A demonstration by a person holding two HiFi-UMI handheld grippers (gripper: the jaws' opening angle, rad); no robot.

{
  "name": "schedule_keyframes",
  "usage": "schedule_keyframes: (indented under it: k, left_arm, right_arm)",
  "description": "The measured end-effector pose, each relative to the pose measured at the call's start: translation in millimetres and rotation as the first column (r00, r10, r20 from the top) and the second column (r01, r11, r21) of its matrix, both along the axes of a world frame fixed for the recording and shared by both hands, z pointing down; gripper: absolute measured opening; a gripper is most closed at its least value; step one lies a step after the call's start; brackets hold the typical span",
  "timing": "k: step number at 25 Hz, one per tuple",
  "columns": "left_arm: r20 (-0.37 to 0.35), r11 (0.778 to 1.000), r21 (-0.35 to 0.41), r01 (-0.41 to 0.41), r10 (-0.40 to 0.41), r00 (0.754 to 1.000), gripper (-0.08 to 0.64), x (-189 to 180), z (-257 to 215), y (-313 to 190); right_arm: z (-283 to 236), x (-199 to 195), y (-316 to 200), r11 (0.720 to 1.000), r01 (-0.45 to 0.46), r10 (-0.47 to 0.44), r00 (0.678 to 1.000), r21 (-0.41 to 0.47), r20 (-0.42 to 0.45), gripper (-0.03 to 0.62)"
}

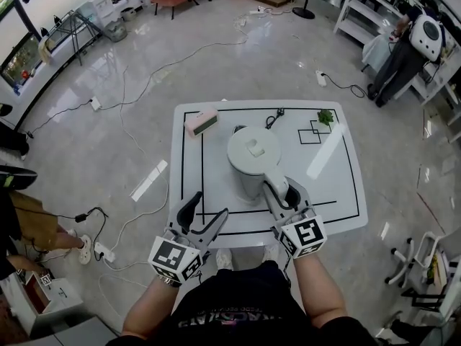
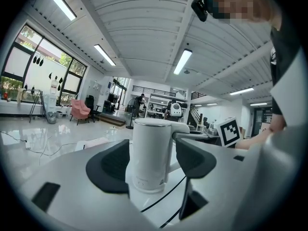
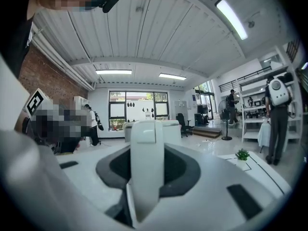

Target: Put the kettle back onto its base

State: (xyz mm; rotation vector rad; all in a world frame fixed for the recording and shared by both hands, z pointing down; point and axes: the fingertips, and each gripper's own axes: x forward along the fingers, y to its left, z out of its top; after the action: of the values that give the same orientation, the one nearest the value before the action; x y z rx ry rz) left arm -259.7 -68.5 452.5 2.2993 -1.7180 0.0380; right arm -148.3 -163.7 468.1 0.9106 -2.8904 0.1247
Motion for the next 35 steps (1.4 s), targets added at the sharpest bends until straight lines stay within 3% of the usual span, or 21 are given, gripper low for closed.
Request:
schedule_keyframes:
  k: [19,30,35]
  left_arm:
    - [0.0,1.0,0.0,-0.015,0.015,1.0,0.302,5,2,-2]
    - [-0.009,0.998,0.008,-0.056,0.056,0.998,0.302,13,2,-6]
    - [-0.021,0.996,0.01,-0.089,0.09,0.996,0.302,19,4,-9]
  right_arm:
    - [13,15,12,1.0,-0.013,0.012,0.999,0.009,0.038,0.121]
    - [19,17,15,1.0,-0.002,0.003,1.0,-0.018,0.023,0.126]
    - [24,17,17,0.999,0.01,-0.011,1.0,-0.047,-0.024,0.133]
